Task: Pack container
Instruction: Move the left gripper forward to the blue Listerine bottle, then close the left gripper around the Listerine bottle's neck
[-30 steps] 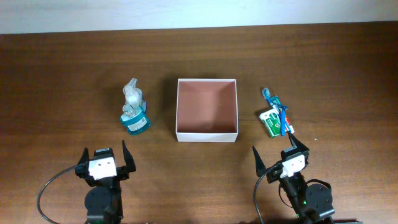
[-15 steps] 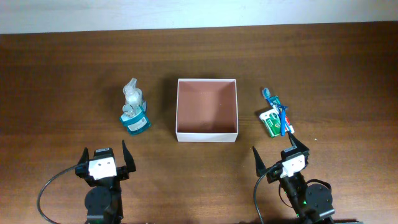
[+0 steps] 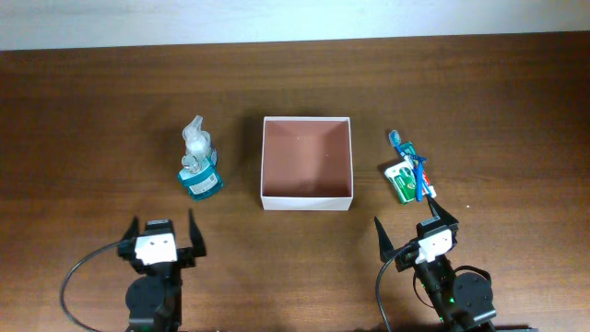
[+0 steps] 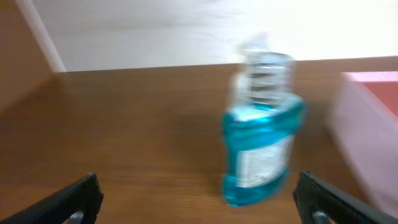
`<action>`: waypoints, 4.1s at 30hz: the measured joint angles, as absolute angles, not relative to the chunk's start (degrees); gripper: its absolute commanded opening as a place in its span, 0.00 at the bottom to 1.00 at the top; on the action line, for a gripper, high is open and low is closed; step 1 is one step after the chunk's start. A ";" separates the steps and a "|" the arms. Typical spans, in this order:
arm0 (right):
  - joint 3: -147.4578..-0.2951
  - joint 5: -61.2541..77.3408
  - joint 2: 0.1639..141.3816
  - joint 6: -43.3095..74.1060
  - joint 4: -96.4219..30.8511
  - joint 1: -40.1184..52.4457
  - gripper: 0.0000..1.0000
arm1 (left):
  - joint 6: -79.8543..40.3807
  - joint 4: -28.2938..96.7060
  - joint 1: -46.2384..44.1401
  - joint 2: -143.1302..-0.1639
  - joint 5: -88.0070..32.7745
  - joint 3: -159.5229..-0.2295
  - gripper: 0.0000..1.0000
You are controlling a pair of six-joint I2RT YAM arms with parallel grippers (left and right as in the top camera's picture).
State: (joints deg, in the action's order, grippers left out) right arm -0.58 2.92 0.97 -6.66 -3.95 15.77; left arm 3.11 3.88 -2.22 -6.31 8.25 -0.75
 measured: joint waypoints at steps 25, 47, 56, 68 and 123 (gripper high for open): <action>-0.58 2.92 0.95 -6.66 -3.90 15.77 0.99 | 1.98 44.95 -2.13 -30.46 -22.31 -57.84 0.99; -0.58 2.92 1.02 -6.63 -3.95 15.77 0.99 | -2.33 63.00 -2.15 -54.13 -11.57 -74.43 0.99; -0.58 2.90 1.02 -6.66 -3.95 15.77 0.99 | -3.73 62.59 -2.15 -69.97 -8.27 -74.46 0.72; -0.58 2.90 1.02 -6.66 -3.95 15.77 0.99 | -4.14 59.31 -2.15 -85.58 -8.05 -74.46 0.71; -0.58 2.90 1.02 -6.66 -3.95 15.77 0.99 | -4.34 51.13 -2.15 -92.99 -4.16 -74.46 0.77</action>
State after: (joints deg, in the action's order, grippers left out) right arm -0.58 2.90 1.02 -6.66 -3.95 15.77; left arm -4.34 51.13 -2.15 -92.99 -4.16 -74.46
